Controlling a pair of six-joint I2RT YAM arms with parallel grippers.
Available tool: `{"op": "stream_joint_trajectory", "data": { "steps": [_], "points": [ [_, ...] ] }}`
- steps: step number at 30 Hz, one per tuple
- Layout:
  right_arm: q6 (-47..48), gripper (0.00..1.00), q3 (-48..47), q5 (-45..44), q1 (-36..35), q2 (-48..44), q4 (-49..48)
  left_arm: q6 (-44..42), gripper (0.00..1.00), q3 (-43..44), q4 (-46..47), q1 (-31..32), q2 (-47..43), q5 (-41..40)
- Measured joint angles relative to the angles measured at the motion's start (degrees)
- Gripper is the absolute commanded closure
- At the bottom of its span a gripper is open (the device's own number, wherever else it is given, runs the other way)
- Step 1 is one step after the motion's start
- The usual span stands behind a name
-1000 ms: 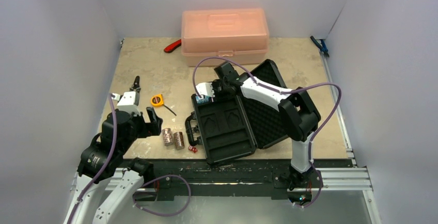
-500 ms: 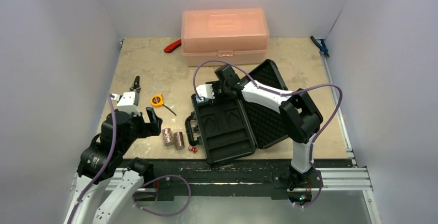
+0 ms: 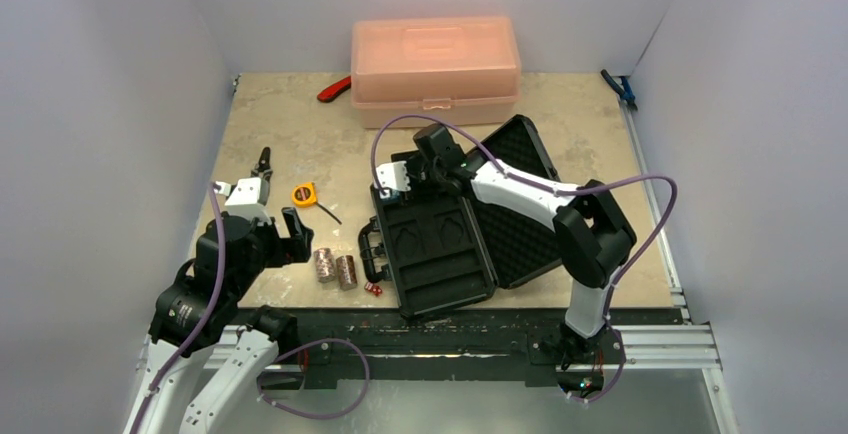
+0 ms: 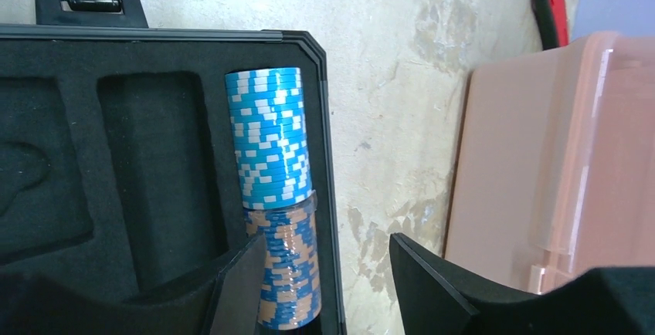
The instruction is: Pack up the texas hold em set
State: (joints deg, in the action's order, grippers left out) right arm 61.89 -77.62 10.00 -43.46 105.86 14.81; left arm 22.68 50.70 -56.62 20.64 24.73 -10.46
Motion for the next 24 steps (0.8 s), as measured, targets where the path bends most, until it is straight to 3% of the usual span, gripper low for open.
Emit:
{"op": "stream_joint_trajectory", "data": {
  "steps": [9,18,24],
  "points": [
    [-5.16,0.37,5.40,1.60,0.04,-7.54,-5.73,0.00,0.16,0.00,0.00,0.00,0.00,-0.11],
    [-24.33,0.43,8.52,0.85,1.55,-11.63,-18.27,0.00,0.16,0.00,0.00,0.00,-0.15,-0.24],
    [-40.92,0.45,9.42,-5.99,2.62,-11.63,-22.14,0.00,0.16,0.00,0.00,0.00,-0.98,-0.28]
  ]
}}
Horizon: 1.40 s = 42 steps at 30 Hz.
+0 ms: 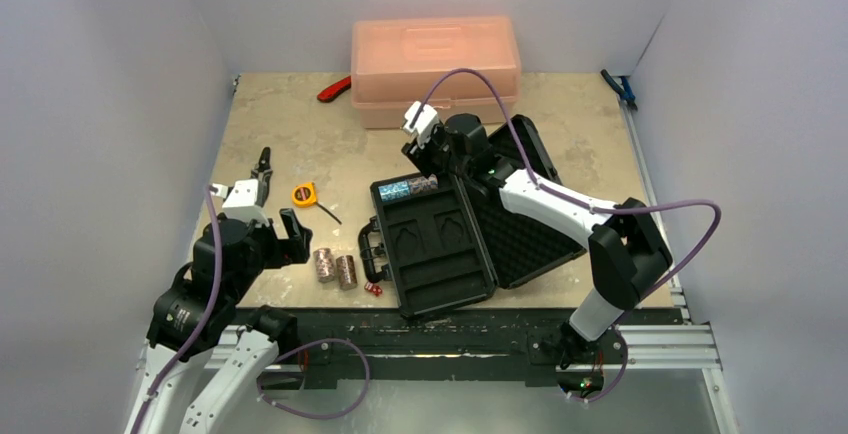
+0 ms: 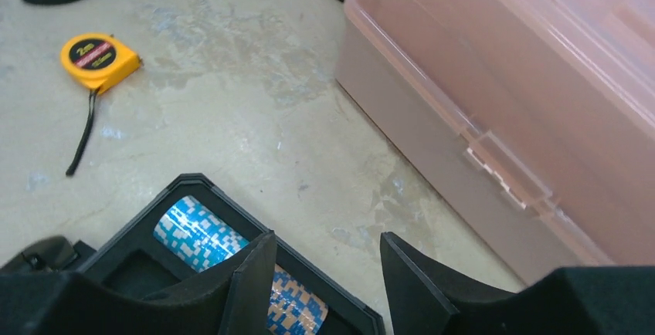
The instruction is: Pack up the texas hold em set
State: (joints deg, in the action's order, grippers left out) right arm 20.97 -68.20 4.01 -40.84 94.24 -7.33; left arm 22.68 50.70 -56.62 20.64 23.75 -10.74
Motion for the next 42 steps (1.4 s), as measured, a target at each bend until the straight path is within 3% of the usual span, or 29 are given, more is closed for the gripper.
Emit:
{"op": "stream_joint_trajectory", "data": {
  "steps": [4,12,23,42],
  "points": [
    [-11.10,0.48,-0.22,-6.10,0.33,0.28,0.68,0.00,0.16,-0.02,0.00,0.00,-0.15,0.00],
    [-27.76,0.80,-1.33,-12.55,3.13,4.26,6.64,0.00,0.16,-0.20,0.00,0.00,-0.15,0.00],
    [-34.14,1.00,-1.33,-10.54,7.23,8.07,10.05,0.02,0.16,-0.37,0.00,0.00,-0.15,-0.39],
    [-32.61,1.00,-1.31,0.28,6.99,11.45,12.11,0.02,0.16,-0.37,0.00,0.00,-0.13,-0.66]
  ]
}}
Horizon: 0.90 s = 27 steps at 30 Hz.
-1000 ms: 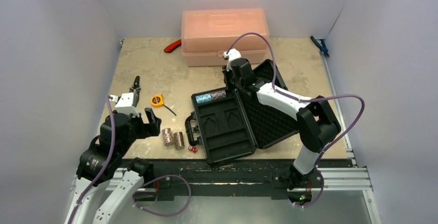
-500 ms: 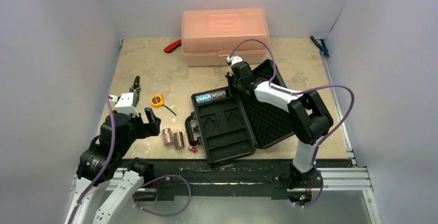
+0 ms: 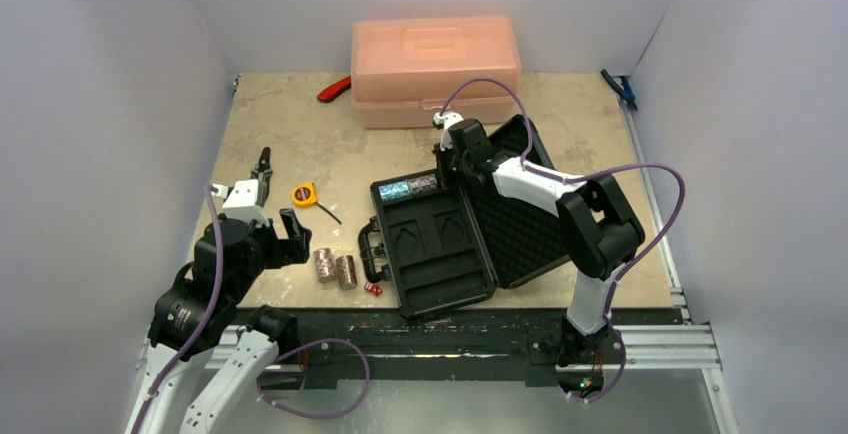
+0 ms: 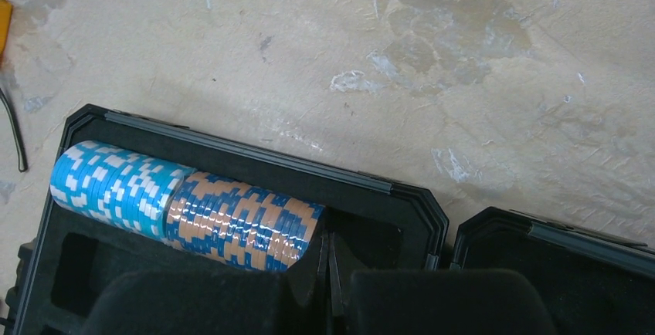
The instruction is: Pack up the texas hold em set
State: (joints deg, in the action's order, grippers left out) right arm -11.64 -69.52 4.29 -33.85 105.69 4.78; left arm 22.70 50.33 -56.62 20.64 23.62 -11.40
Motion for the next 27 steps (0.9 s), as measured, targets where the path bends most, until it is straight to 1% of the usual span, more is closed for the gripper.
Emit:
{"op": "stream_joint_trajectory", "data": {
  "steps": [9,16,19,22,27],
  "points": [
    [0.83,0.99,0.00,0.81,0.15,0.09,0.26,0.00,0.16,0.00,0.00,0.00,0.00,-0.37],
    [1.51,0.75,-0.76,-2.10,-0.50,0.09,2.54,0.00,0.15,0.00,0.00,0.00,0.00,-0.48],
    [1.75,0.67,-1.38,-3.39,-0.55,-0.04,3.56,0.00,0.15,0.00,0.00,0.00,0.00,-0.66],
    [1.97,0.62,-1.79,-4.48,-0.52,-0.81,4.79,0.00,0.15,0.00,0.00,0.00,0.00,-0.83],
    [2.27,0.59,-2.45,-5.01,-0.70,-3.78,5.81,0.02,0.15,0.00,-0.02,0.00,0.02,-0.96]
  ]
}}
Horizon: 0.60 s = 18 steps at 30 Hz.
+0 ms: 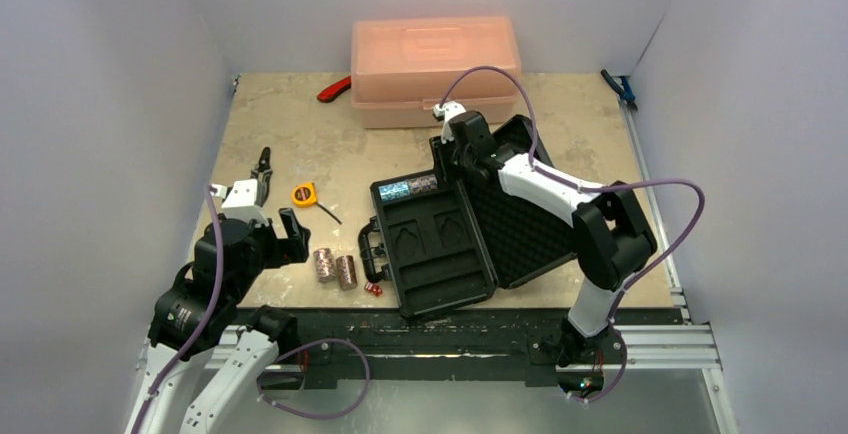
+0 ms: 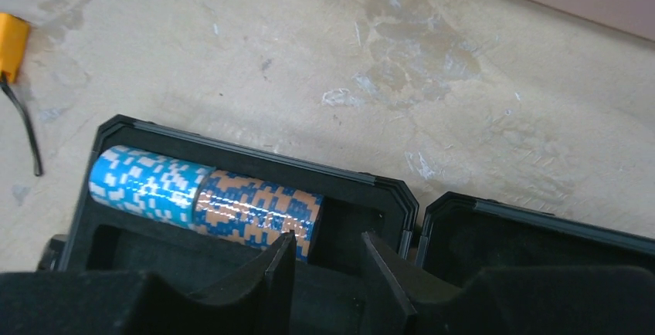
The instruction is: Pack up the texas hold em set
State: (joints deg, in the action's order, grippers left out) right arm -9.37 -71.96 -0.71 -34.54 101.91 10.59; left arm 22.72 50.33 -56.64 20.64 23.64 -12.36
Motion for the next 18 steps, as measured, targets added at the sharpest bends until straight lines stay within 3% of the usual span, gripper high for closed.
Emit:
{"op": "stream_joint_trajectory", "data": {
  "steps": [8,11,13,18],
  "points": [
    [0.07,0.49,-0.09,-0.66,-0.44,-7.41,1.16,0.02,0.13,0.00,0.00,0.00,0.20,-0.17],
    [0.07,0.35,0.50,-1.57,-0.44,-11.45,1.60,0.04,0.08,0.00,-0.02,0.00,0.44,-0.31],
    [0.15,0.03,1.55,-1.95,-0.44,-14.64,1.53,0.15,0.02,0.00,-0.02,0.00,0.50,-0.46],
    [0.42,0.01,5.55,-3.37,-0.44,-22.93,1.38,0.22,0.00,0.00,-0.04,0.00,0.98,-1.05]
  ]
}}
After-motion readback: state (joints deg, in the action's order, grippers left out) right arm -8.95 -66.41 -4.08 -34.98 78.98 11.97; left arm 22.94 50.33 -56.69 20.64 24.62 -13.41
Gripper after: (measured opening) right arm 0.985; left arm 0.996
